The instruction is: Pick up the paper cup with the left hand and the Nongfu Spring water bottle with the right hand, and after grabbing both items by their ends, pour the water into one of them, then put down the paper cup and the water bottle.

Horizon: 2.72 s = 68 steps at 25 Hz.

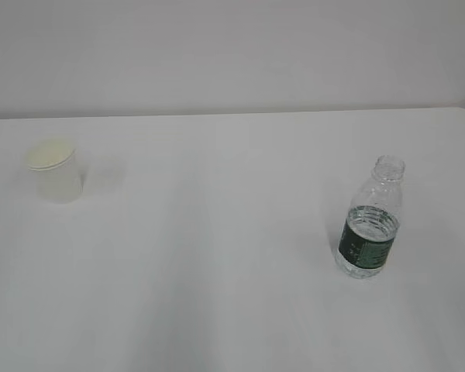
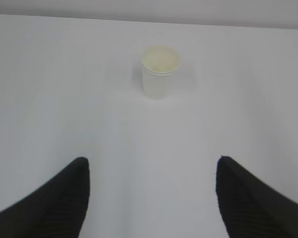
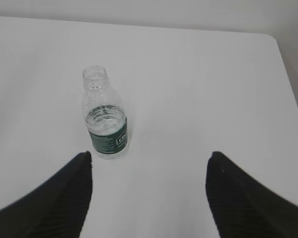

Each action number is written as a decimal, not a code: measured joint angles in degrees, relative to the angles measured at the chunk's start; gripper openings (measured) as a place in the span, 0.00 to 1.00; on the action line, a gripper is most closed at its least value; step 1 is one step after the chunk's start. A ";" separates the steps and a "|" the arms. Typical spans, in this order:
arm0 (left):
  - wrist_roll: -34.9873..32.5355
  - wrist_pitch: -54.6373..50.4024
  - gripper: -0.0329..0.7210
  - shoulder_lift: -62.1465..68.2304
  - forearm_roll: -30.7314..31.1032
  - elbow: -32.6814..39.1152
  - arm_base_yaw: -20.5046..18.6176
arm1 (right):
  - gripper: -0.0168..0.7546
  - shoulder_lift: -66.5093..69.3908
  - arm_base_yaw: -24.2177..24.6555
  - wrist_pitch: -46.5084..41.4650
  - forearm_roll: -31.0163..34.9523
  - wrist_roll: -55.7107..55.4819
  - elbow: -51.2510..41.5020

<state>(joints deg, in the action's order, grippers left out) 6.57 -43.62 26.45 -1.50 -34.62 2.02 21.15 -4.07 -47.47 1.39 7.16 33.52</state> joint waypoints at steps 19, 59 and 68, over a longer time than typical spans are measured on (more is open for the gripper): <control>0.00 11.05 0.80 9.88 0.00 -0.72 0.00 | 0.72 9.44 0.00 8.77 1.49 1.98 0.00; 0.00 34.61 0.80 29.86 2.25 1.49 0.00 | 0.71 20.09 0.00 37.46 3.52 2.54 -9.29; 0.00 51.33 0.80 29.95 0.95 11.93 0.00 | 0.71 21.47 0.00 44.62 4.40 2.54 -11.95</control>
<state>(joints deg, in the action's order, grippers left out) 6.57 7.70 56.41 -0.55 -22.69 2.02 42.62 -4.07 -2.84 5.79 9.70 21.58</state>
